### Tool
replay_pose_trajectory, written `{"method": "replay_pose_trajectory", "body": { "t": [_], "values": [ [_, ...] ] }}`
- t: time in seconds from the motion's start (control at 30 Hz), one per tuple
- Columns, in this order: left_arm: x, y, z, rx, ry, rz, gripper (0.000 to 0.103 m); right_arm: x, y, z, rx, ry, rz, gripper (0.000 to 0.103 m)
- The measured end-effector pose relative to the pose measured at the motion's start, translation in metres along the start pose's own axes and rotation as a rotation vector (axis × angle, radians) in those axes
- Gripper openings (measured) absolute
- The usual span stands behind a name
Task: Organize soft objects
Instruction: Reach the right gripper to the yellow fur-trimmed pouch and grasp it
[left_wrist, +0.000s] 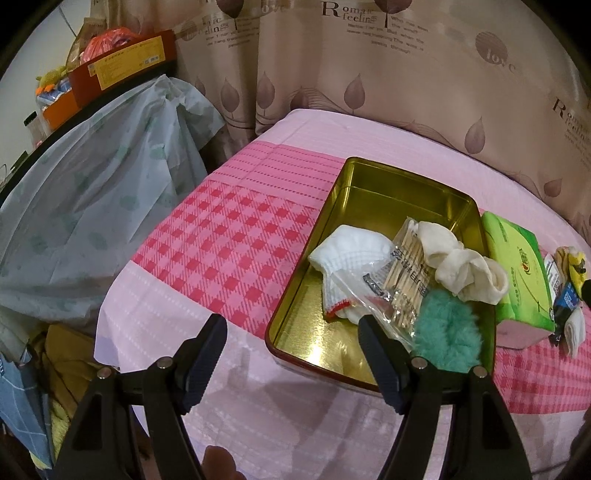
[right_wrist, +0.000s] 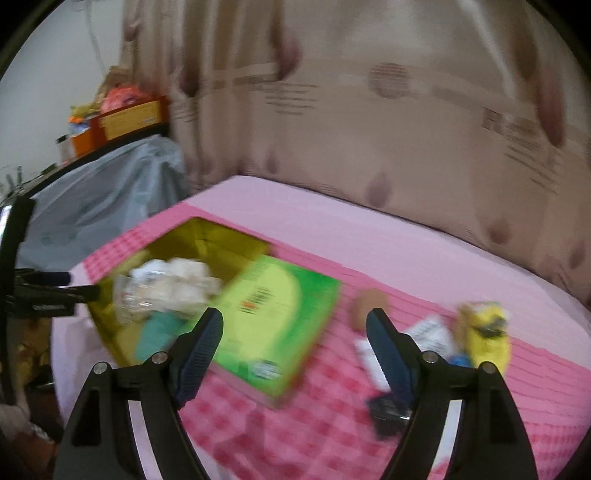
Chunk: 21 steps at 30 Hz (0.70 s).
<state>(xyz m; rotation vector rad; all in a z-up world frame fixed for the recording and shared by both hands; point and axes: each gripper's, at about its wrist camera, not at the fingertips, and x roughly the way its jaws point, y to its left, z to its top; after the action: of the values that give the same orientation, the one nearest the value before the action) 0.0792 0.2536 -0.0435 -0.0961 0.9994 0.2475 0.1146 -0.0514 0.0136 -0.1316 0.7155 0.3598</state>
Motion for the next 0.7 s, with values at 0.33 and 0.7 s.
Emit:
{"method": "replay_pose_trajectory", "body": {
  "t": [0.33,0.7],
  "values": [
    [-0.003,-0.004,-0.001,0.022,-0.008,0.006,0.075,0.001,-0.123,-0.018,0.130,0.060,-0.235,0.077],
    [-0.001,-0.011,0.000,0.057,-0.006,0.010,0.075,0.048,-0.167,-0.024,0.155,0.136,-0.303,0.076]
  ]
}}
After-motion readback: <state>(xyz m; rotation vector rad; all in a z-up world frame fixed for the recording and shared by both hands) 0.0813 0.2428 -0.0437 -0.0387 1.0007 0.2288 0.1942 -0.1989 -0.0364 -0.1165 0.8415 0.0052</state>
